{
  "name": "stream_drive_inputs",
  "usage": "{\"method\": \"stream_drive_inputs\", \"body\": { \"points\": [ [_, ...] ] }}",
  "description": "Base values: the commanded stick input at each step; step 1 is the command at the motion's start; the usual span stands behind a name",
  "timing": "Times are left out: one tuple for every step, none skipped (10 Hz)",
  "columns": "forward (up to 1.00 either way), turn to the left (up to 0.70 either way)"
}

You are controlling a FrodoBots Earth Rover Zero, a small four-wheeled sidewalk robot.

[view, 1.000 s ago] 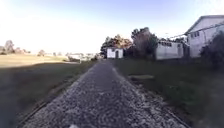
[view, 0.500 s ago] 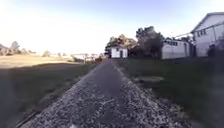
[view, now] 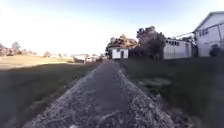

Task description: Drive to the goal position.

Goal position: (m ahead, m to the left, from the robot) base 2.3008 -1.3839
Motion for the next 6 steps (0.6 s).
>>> {"method": "stream_drive_inputs", "body": {
  "points": [
    [0.83, 0.00],
    [0.83, 0.00],
    [0.83, 0.00],
    [0.83, 0.00],
    [0.83, 0.00],
    [0.83, 0.00]
  ]
}}
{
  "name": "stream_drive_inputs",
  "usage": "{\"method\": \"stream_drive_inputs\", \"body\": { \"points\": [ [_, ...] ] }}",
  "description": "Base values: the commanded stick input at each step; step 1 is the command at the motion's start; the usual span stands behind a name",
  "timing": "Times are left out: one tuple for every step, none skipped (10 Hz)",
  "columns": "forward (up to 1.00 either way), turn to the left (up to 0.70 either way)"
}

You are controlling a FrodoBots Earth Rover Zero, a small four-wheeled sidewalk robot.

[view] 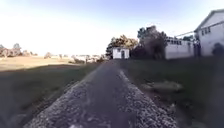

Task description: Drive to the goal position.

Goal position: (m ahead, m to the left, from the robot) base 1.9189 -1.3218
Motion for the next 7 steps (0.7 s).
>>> {"method": "stream_drive_inputs", "body": {
  "points": [
    [0.83, 0.00],
    [0.83, 0.00],
    [0.83, -0.16],
    [0.82, -0.29],
    [0.82, -0.14],
    [0.82, 0.00],
    [0.82, 0.00]
  ]
}}
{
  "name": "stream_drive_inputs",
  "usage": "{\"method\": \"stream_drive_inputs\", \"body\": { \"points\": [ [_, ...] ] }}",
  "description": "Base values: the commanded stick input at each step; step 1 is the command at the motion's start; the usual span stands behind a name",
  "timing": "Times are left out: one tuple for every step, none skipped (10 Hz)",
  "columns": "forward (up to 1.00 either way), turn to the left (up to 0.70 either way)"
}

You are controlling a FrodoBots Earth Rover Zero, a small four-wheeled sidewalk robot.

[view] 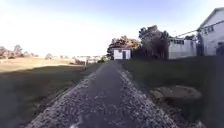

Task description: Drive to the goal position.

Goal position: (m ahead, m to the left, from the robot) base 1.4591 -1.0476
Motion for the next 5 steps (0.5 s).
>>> {"method": "stream_drive_inputs", "body": {
  "points": [
    [0.82, 0.00],
    [0.83, 0.00],
    [0.83, -0.01],
    [0.83, -0.06],
    [0.83, -0.15]
  ]
}}
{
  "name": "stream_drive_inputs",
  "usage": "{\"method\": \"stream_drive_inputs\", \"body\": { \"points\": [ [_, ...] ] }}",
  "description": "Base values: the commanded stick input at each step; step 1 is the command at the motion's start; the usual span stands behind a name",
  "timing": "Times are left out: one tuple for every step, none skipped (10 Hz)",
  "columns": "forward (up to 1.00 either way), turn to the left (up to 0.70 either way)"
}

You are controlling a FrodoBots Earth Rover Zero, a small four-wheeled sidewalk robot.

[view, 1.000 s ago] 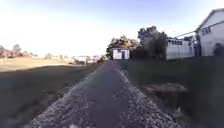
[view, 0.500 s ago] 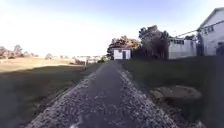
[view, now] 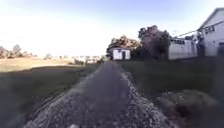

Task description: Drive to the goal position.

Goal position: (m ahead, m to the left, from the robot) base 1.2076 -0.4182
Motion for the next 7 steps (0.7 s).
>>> {"method": "stream_drive_inputs", "body": {
  "points": [
    [0.83, -0.25],
    [0.83, -0.30],
    [0.83, -0.08],
    [0.83, 0.00],
    [0.83, 0.00],
    [0.82, 0.00],
    [0.82, 0.00]
  ]
}}
